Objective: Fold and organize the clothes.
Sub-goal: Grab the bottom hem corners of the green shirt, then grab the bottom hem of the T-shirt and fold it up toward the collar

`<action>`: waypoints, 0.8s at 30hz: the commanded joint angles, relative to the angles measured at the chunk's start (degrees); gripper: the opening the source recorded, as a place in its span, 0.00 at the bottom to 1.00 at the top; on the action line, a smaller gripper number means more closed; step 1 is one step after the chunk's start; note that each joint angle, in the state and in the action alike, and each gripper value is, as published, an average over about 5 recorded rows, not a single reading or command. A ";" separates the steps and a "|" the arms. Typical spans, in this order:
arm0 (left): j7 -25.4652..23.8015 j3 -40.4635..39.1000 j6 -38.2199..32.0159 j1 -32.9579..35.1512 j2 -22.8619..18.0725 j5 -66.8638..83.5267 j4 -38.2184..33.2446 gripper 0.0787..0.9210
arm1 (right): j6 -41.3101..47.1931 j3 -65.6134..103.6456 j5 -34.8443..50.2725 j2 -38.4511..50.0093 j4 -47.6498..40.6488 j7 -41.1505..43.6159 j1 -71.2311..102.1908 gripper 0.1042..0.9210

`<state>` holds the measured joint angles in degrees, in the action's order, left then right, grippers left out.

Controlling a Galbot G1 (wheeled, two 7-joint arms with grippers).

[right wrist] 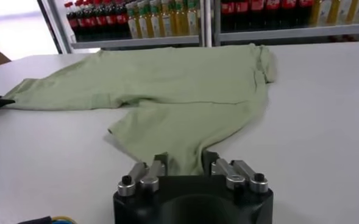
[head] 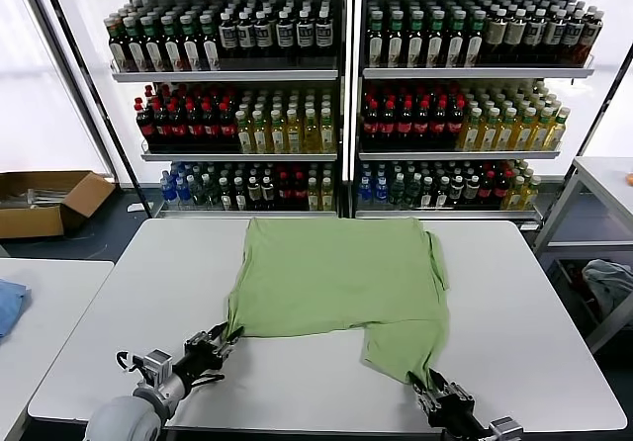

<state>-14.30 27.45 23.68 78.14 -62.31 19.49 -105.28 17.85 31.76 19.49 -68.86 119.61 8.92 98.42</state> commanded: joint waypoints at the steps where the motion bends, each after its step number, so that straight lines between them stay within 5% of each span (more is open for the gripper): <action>1: 0.17 -0.40 0.57 0.01 0.00 -0.07 -0.19 0.18 | -6.97 -0.31 -1.75 -0.71 -0.17 2.16 -0.10 0.06; 8: 0.71 -0.17 0.32 0.27 -0.33 -0.11 -2.16 0.01 | -14.14 0.82 -1.62 -2.06 0.61 5.48 1.79 0.00; 24: 1.60 4.68 -0.36 9.65 -2.88 -3.46 -13.69 0.01 | -27.81 11.26 -0.30 -2.55 6.68 15.19 21.84 0.00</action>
<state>-12.79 30.93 23.65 84.30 -65.05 17.12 -114.69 -2.24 38.88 18.99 -71.15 123.94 20.02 110.50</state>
